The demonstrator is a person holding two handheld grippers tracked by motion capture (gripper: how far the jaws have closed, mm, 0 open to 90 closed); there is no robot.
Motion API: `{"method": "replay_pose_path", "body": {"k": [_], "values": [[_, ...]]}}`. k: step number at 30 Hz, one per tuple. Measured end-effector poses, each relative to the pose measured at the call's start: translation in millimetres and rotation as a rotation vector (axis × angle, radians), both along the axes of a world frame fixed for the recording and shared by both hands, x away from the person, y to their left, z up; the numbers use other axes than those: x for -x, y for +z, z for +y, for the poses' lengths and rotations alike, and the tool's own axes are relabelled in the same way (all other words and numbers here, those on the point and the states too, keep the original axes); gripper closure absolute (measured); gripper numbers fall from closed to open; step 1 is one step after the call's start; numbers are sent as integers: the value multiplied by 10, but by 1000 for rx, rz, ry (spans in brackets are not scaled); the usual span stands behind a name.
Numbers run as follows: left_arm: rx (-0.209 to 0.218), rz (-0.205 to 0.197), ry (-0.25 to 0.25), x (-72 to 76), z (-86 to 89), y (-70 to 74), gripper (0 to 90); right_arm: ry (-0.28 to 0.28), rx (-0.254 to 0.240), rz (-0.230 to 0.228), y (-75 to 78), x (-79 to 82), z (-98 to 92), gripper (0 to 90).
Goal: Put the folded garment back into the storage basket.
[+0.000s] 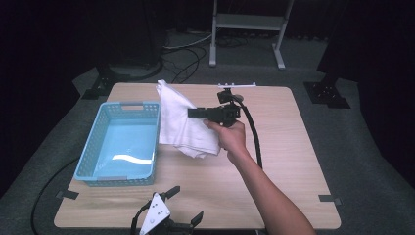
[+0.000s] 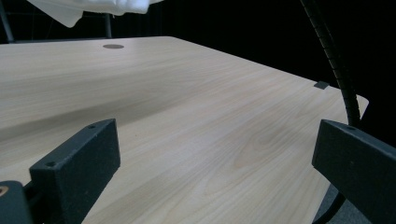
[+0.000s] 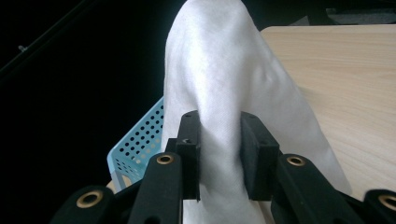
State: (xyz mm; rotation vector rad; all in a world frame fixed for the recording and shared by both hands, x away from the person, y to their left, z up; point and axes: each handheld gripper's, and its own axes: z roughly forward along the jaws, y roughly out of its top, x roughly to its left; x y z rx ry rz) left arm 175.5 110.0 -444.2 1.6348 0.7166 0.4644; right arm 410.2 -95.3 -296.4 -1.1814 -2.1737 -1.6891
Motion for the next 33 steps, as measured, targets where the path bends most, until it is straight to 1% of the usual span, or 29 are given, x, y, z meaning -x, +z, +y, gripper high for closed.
{"method": "replay_pose_path", "body": {"k": [2, 6, 14, 18, 22, 25, 31, 33], "values": [[-5, 0, -1, -1, 5, 0, 6, 1, -4, 1, 7, -8, 21, 719], [-4, -2, -1, -3, 4, -1, 6, 6, 4, -6, 42, -15, 80, 719], [-3, 1, -5, 0, 0, -1, 6, 32, -11, -11, 85, -20, 226, 719], [-1, 1, -3, -2, 6, 0, 6, 43, -7, -16, 109, -21, 308, 719], [1, 0, -3, -3, 9, 0, 6, 32, -4, -20, 129, -29, 372, 719], [1, 0, -3, -4, 8, -1, 6, 35, -5, -21, 142, -40, 421, 719], [0, 3, -4, -4, 7, -3, 6, 58, 11, -24, 174, -35, 540, 719], [0, 2, -4, -2, 5, -4, 6, 63, 8, -25, 186, -37, 579, 719]]}}
